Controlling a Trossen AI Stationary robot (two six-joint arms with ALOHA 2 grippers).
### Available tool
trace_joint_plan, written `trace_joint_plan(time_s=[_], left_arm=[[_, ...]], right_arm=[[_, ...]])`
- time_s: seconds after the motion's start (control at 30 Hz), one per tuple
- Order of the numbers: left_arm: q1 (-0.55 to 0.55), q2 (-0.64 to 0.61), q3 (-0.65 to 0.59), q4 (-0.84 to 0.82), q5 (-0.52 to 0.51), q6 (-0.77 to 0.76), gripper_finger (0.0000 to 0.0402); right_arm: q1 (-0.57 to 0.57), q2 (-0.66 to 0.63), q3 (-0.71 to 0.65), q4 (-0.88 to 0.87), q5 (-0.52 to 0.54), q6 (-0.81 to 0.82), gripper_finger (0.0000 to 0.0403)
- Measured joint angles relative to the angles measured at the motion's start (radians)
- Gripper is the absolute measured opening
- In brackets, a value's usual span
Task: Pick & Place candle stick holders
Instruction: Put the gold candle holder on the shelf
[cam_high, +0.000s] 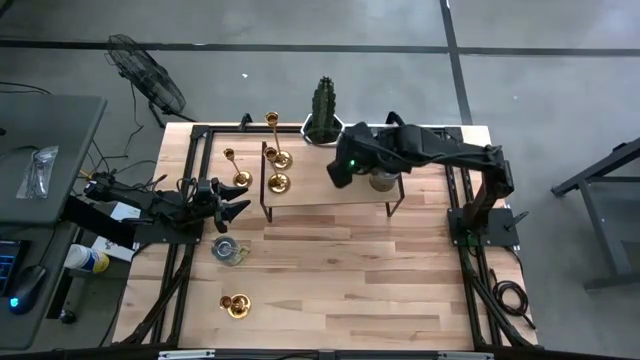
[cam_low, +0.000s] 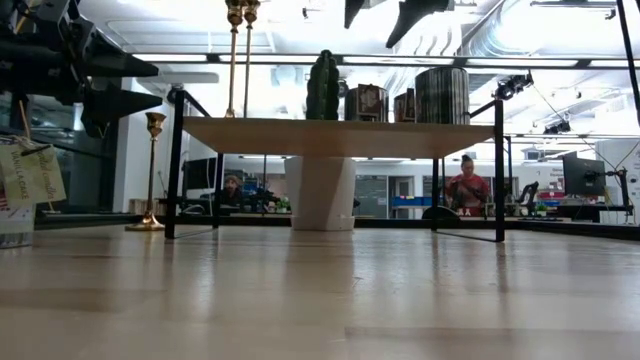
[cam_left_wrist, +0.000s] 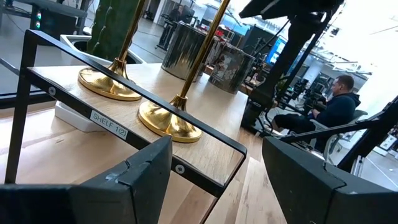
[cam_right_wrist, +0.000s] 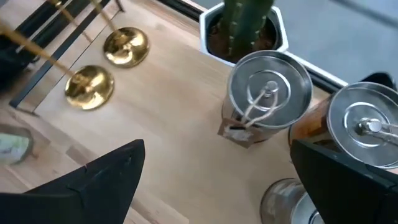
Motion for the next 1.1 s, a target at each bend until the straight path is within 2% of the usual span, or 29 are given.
trace_joint_plan(time_s=[0.27, 0.37, 0.47, 0.67, 0.87, 1.0, 1.1], left_arm=[[0.0, 0.0, 0.0, 0.0, 0.0, 0.0, 0.0245], [0.0, 0.0, 0.0, 0.0, 0.0, 0.0, 0.0245], [0.0, 0.0, 0.0, 0.0, 0.0, 0.0, 0.0245], [0.0, 0.0, 0.0, 0.0, 0.0, 0.0, 0.0245], [0.0, 0.0, 0.0, 0.001, -0.004, 0.0, 0.0245], [0.0, 0.0, 0.0, 0.004, -0.005, 0.0, 0.0245], [0.0, 0.0, 0.0, 0.006, -0.002, -0.001, 0.0245]], right_arm=[[0.137, -0.016, 0.0, -0.055, 0.153, -0.053, 0.0396], [0.187, -0.023, 0.0, -0.135, 0.207, 0.006, 0.0387], [0.233, -0.035, 0.0, -0.206, 0.233, 0.077, 0.0361], [0.33, -0.046, 0.0, -0.219, 0.307, 0.15, 0.026], [0.401, -0.048, -0.011, -0.217, 0.386, 0.219, 0.0125], [0.429, -0.073, -0.095, -0.218, 0.386, 0.304, 0.0028], [0.455, -0.111, -0.191, -0.215, 0.395, 0.413, 0.0007]])
